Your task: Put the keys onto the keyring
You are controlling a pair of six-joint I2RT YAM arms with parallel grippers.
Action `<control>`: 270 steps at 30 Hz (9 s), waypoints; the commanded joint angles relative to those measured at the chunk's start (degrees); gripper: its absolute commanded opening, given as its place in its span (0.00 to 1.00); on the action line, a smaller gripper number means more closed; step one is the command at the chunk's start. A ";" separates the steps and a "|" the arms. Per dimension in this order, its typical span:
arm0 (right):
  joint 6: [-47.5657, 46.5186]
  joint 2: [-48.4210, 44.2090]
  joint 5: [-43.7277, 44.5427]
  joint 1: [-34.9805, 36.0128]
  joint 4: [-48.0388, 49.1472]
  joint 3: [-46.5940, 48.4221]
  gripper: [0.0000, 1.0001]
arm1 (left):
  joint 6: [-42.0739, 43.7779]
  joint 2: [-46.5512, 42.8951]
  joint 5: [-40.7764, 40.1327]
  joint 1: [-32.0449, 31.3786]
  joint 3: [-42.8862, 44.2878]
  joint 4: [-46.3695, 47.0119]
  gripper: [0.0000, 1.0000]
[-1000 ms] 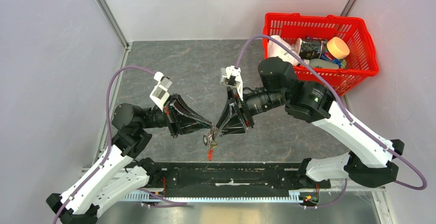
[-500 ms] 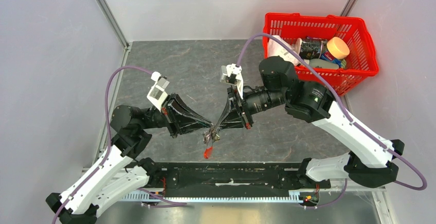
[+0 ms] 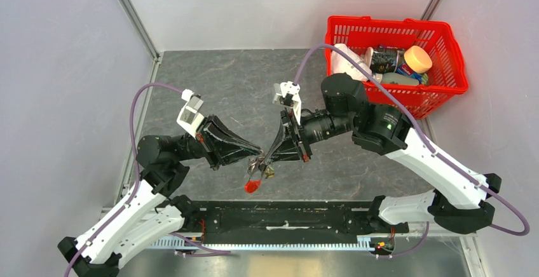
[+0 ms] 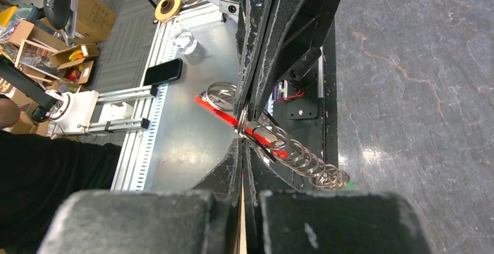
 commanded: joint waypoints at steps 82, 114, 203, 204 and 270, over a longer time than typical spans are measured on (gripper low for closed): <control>2.19 -0.63 -2.80 0.62 0.91 2.85 0.00 | -1.75 2.08 7.96 -0.32 6.75 -6.55 0.34; -1.68 3.88 2.61 1.21 -8.51 8.68 0.00 | 9.23 7.63 16.79 -0.33 15.72 -28.50 0.26; -20.18 4.81 18.66 5.20 2.46 26.03 0.39 | -11.97 11.74 -17.04 -0.88 5.15 40.93 0.02; -20.05 4.91 18.63 5.20 2.55 26.26 0.38 | -12.07 11.70 -16.89 -0.87 5.24 40.83 0.02; -12.14 -17.98 49.64 5.19 4.83 1.35 0.61 | -2.65 11.53 -23.48 -1.21 3.79 24.27 0.02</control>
